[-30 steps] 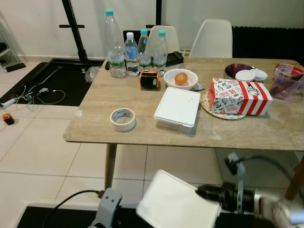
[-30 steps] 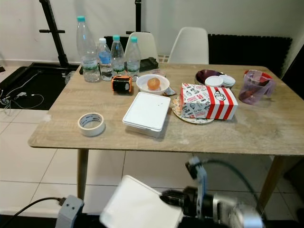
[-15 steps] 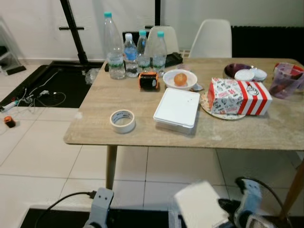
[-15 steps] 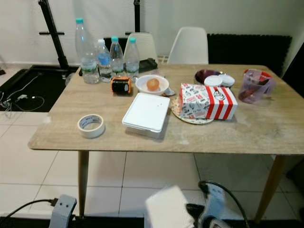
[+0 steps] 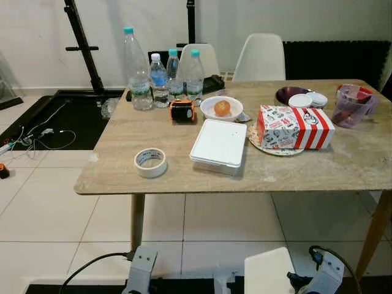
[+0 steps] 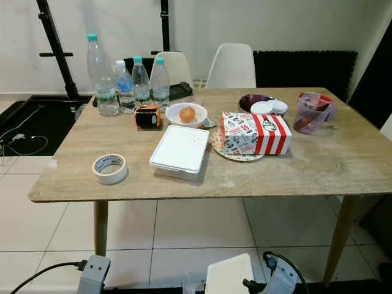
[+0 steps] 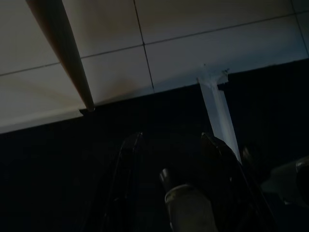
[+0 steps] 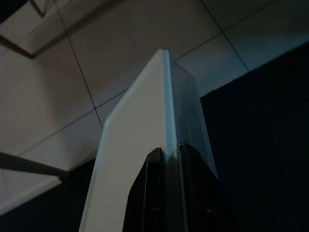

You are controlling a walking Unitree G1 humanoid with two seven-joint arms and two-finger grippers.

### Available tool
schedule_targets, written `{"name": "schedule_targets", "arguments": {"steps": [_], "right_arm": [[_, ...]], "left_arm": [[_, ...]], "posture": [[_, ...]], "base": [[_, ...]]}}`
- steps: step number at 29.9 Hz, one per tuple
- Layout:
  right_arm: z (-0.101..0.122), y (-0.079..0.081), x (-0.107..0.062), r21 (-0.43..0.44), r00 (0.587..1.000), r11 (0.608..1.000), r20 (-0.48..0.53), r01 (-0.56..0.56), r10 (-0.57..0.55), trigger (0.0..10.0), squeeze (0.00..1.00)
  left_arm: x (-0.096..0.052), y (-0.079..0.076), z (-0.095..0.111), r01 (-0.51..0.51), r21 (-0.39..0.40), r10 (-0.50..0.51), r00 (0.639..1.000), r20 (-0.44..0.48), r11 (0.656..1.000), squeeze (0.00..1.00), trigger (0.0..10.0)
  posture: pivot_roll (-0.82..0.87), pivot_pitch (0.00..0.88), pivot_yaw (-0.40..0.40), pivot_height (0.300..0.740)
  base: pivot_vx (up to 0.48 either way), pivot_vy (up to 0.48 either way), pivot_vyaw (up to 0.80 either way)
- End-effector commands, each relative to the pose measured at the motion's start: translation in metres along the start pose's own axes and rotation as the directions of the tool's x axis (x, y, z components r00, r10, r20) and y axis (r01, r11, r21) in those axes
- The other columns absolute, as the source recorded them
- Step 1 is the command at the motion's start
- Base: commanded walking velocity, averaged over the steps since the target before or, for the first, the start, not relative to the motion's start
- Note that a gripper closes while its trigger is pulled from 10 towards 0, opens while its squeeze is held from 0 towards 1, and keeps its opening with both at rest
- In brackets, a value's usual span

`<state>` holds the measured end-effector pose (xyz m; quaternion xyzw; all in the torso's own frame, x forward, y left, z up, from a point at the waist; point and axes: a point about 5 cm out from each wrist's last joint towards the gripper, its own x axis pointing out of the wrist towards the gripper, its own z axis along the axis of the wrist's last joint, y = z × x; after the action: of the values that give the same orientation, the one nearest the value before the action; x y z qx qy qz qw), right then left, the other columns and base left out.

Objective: Restocking fridge

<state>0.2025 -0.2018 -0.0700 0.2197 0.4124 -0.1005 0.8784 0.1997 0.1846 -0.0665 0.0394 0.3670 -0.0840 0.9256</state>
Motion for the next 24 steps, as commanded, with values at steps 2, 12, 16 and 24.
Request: {"name": "schedule_targets", "arguments": {"steps": [2, 12, 16, 24], "right_arm": [[0.006, 0.002, 0.001, -0.087, 1.000, 0.996, 0.014, 0.005, -0.004, 10.0, 0.00], [0.002, -0.002, 0.001, -0.189, 0.999, 0.981, -0.005, 0.040, -0.041, 10.0, 0.00], [0.000, -0.004, 0.001, -0.200, 0.998, 0.978, -0.008, 0.059, -0.062, 10.0, 0.00], [-0.004, -0.007, 0.000, -0.238, 0.997, 0.969, -0.018, 0.070, -0.076, 10.0, 0.00]], "left_arm": [[0.002, -0.003, -0.002, -0.010, -0.033, 0.010, 1.000, -0.020, 0.999, 0.00, 10.0], [-0.001, 0.001, -0.014, -0.057, -0.069, 0.053, 0.997, -0.064, 0.996, 0.00, 10.0], [-0.003, 0.002, -0.018, -0.054, -0.076, 0.048, 0.996, -0.078, 0.996, 0.00, 10.0], [-0.003, -0.002, -0.022, -0.040, -0.078, 0.032, 0.994, -0.108, 0.996, 0.00, 10.0]], "posture": [[0.02, 0.000, -0.022, 0.740], [0.02, 0.000, -0.037, 0.740], [0.02, 0.000, -0.033, 0.740], [0.02, 0.000, -0.032, 0.740]], "base": [[0.000, 0.000, 0.00], [0.000, 0.000, 0.00], [0.000, 0.000, 0.00], [0.000, 0.000, 0.00]]}}
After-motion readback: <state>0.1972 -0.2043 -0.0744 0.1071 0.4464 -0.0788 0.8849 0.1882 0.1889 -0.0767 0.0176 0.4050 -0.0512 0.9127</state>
